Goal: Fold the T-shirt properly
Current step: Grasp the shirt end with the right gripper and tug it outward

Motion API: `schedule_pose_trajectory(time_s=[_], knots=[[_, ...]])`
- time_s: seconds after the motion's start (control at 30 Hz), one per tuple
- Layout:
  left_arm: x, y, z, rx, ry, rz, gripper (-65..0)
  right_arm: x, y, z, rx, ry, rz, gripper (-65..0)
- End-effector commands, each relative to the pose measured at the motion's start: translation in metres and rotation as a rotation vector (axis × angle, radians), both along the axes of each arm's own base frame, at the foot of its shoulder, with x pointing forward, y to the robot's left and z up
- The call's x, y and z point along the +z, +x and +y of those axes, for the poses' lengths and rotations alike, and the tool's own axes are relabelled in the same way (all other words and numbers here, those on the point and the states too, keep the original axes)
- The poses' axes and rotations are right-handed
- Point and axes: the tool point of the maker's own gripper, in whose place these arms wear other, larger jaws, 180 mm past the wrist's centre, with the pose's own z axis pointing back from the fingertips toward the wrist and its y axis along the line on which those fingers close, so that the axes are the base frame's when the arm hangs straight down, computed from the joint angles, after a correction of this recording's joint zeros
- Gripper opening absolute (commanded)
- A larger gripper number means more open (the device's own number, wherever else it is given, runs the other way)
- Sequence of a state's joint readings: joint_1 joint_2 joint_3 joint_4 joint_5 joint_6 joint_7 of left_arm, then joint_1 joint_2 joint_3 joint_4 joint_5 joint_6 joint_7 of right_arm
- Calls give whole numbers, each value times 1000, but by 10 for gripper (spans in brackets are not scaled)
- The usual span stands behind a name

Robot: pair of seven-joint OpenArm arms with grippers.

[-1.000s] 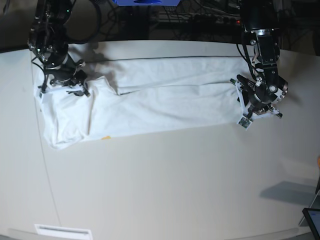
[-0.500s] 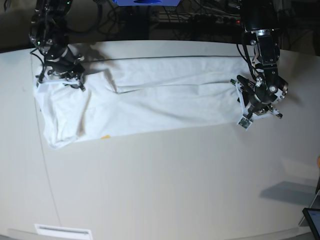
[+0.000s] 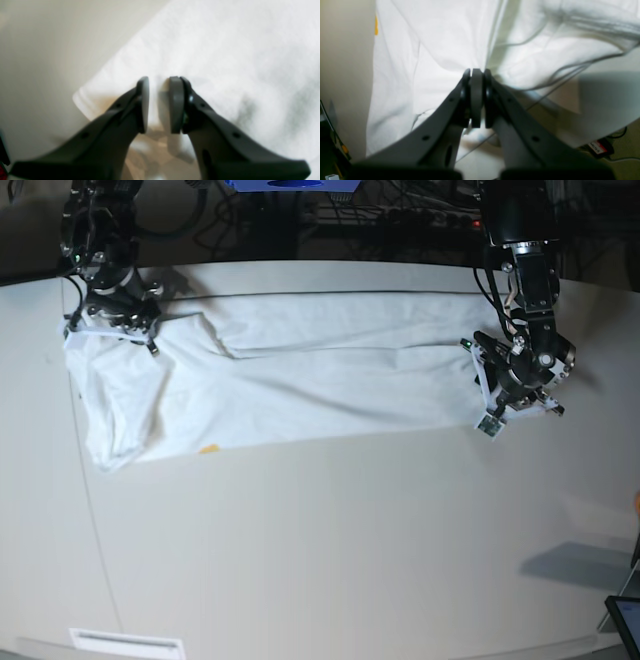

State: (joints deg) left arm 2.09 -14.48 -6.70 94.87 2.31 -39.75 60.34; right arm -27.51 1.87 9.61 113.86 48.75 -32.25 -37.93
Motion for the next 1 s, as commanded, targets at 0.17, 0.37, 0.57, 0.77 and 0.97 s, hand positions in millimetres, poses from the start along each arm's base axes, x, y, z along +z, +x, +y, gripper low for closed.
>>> schedule_pose_trajectory(time_s=[0.17,0.37,0.57,0.77,0.97], knots=[[6,4,4,-5,15,-11,-509,13,11,2,-5,19,-56,-650],[6,4,4,-5,15,-11,-509,16,13,-4,-23,6,-71,-650],[5,4,4,-5,14,-9,-509,17,7,-24,-90,-78,-100,-650],[5,4,4,-5,14,-9,-509,16,1,-42,-151,-105,-77,-650],[5,4,4,-5,14,-9,-509,13,-7,-43,-163,-111,-63,-650]])
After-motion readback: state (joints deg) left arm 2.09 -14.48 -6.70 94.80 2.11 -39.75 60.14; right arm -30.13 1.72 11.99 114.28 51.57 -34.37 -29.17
